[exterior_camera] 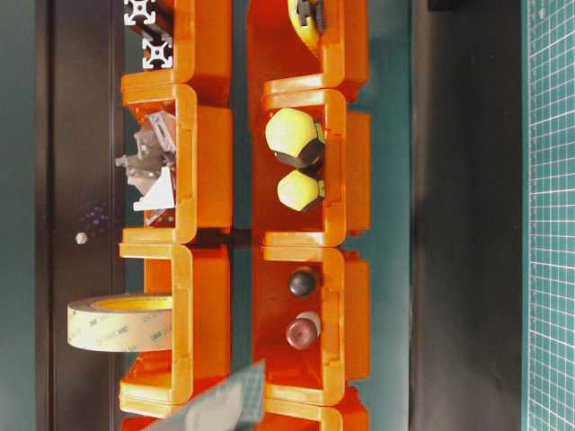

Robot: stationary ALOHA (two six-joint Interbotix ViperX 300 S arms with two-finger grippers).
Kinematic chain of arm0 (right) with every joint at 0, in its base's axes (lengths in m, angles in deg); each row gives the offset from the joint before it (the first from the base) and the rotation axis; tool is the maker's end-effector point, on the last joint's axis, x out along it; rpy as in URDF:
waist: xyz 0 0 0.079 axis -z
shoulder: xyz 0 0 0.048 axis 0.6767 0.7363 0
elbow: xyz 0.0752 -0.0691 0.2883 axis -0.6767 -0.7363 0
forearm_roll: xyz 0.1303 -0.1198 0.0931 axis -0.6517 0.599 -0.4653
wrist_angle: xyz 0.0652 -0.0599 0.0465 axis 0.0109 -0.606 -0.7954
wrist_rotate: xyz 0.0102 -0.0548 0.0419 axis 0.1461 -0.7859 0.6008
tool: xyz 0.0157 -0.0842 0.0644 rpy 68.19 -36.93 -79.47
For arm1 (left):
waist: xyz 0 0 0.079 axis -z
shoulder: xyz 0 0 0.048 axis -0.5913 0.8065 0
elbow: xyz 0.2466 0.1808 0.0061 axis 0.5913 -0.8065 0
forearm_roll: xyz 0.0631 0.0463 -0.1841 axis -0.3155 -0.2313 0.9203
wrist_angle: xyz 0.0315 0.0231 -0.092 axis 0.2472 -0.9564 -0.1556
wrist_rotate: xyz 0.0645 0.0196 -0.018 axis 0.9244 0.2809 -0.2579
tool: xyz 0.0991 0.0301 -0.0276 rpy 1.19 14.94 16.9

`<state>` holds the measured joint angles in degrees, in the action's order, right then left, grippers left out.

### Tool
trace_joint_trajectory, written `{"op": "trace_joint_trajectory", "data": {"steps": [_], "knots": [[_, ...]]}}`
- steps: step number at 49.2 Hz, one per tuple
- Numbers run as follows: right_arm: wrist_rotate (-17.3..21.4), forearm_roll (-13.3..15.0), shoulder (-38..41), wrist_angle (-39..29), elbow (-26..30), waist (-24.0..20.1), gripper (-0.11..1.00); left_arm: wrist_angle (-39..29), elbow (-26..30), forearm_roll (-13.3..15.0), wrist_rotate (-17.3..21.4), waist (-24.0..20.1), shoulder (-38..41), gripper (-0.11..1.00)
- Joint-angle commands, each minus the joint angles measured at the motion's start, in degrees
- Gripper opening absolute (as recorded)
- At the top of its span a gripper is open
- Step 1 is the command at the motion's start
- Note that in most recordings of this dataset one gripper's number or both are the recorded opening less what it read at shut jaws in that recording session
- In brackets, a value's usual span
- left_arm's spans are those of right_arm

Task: Pick scraper from container rack with left arm.
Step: 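Pull the scraper out of the rack and over the mat, then lower the scraper onto the mat and open the left gripper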

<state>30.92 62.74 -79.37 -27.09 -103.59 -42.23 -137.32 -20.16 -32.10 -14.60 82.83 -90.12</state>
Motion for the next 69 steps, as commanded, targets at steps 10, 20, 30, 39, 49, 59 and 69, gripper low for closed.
{"op": "trace_joint_trajectory", "data": {"steps": [10, 20, 30, 39, 49, 59, 69], "knots": [[2.64, -0.70, -0.35, -3.87, 2.55, 0.09, 0.00, 17.84, -2.29, -0.26, 4.75, -4.57, 5.54, 0.21], [7.29, -0.88, -0.44, -7.91, 2.55, 0.18, 0.00, 31.03, -7.91, -0.26, 4.75, -12.57, 9.14, 0.21], [7.56, -0.88, -0.70, -8.70, 3.08, 0.18, 0.00, 42.28, -11.43, -0.26, 5.10, -20.57, 11.34, 0.21], [7.56, -0.79, -0.97, -8.79, 3.34, 0.09, 0.00, 46.41, -12.66, -0.26, 5.89, -24.79, 12.48, 0.21], [7.73, -0.79, -0.97, -9.23, 3.43, 0.09, 0.00, 46.85, -12.83, -0.26, 6.15, -26.63, 12.57, 0.21], [7.91, -0.79, -0.97, -10.46, 3.43, 0.09, 0.00, 46.93, -13.27, -0.26, 6.15, -26.72, 12.66, 0.21], [8.09, -0.88, -1.14, -10.63, 3.52, -0.70, 0.00, 47.02, -13.36, -0.26, 5.80, -27.07, 12.74, 0.21]]}}
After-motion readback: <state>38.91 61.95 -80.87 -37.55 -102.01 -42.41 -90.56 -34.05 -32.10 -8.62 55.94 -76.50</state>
